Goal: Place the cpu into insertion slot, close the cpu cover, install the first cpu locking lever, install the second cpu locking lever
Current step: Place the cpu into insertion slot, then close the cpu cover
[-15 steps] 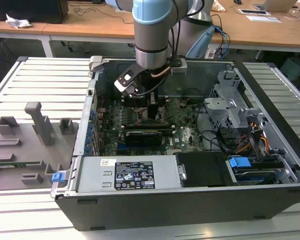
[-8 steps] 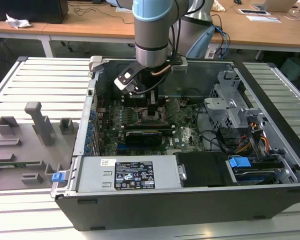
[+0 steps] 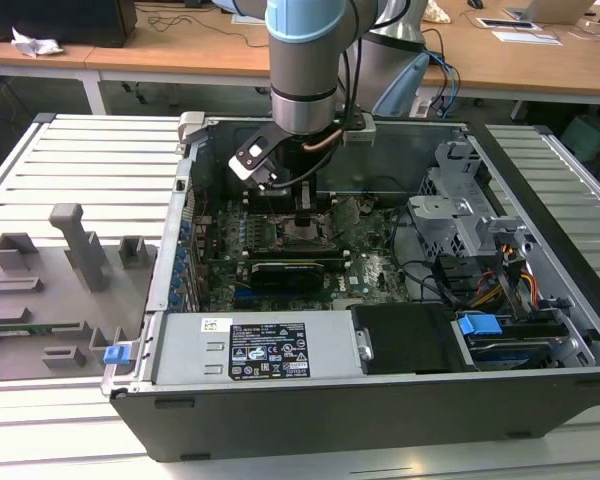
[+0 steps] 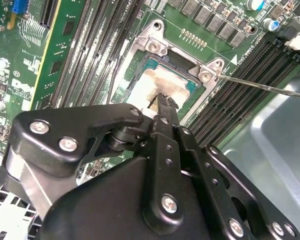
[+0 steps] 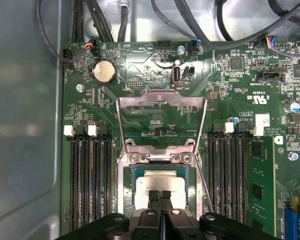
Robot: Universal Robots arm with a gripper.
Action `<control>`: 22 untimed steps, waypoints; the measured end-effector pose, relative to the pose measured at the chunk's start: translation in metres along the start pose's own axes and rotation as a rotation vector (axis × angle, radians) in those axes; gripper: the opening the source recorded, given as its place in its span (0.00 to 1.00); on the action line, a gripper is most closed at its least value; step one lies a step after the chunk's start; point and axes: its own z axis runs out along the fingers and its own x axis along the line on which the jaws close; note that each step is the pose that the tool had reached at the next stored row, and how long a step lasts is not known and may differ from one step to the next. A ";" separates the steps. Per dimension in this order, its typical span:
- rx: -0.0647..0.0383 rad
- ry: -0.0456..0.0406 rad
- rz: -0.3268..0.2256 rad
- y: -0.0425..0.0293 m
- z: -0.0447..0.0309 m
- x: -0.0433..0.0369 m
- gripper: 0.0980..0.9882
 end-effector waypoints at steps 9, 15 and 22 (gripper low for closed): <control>0.000 0.0000 0.000 0.0003 -0.0041 0.0001 0.01; 0.000 -0.0017 0.000 0.0011 -0.0154 0.0004 0.01; 0.000 -0.0012 0.000 0.0041 -0.0342 -0.0075 0.01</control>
